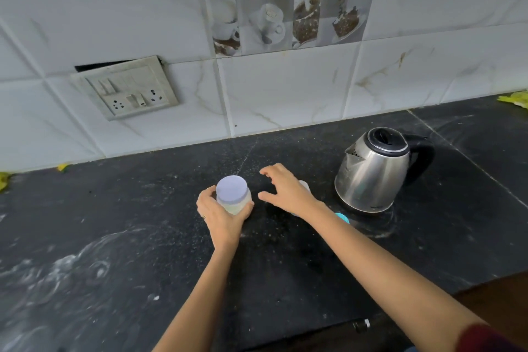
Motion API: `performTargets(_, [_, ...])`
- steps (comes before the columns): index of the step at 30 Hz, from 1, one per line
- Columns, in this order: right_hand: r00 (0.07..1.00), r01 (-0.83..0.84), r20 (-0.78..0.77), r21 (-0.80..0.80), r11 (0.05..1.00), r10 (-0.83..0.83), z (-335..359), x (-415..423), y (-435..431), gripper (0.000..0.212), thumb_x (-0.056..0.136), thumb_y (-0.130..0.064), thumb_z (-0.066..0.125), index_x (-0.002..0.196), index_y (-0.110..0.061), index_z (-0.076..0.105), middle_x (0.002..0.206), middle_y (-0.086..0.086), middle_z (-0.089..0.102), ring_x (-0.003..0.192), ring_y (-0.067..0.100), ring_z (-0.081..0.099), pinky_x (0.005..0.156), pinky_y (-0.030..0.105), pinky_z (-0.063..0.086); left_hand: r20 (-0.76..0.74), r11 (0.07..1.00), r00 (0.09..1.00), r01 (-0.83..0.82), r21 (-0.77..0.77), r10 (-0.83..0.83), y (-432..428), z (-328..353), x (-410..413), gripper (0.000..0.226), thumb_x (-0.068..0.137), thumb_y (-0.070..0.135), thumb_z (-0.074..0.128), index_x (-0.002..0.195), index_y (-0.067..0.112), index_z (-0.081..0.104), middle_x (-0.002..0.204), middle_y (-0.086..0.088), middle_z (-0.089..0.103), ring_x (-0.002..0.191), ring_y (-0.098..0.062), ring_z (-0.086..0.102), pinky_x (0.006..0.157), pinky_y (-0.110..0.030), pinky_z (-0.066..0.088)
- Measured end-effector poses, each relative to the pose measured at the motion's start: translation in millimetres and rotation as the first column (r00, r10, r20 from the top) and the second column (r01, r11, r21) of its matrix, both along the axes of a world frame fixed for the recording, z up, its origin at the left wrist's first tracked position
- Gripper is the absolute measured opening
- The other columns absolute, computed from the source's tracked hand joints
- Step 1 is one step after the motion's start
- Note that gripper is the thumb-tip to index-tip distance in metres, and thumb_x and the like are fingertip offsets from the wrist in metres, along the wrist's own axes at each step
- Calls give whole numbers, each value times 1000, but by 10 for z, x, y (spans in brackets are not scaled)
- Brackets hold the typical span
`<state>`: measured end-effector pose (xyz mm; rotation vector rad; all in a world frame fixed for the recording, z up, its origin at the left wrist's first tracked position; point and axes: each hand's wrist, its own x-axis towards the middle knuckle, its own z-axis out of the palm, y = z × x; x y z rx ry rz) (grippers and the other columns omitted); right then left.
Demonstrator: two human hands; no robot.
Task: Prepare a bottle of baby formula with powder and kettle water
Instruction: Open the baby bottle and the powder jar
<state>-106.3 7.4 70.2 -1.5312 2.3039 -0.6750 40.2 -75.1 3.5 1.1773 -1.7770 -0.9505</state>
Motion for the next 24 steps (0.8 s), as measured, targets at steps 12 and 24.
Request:
performTargets(12, [970, 46, -244, 241, 970, 15, -216, 543, -850, 92, 81, -63, 60, 146, -5, 31, 137, 14, 41, 121, 31, 41, 98, 39, 40, -45, 899, 939, 339, 278, -340, -469, -127, 80, 93, 47, 39, 86, 127, 35, 39, 123, 14, 51, 110, -6, 53, 83, -24, 46])
performTargets(24, [913, 13, -409, -4, 1000, -14, -455, 511, -919, 68, 84, -59, 52, 125, -6, 53, 113, 7, 57, 100, 23, 50, 86, 33, 39, 37, 877, 915, 372, 305, -401, -638, -243, 64, 90, 56, 35, 89, 129, 37, 37, 111, 20, 55, 98, -2, 53, 69, -16, 41])
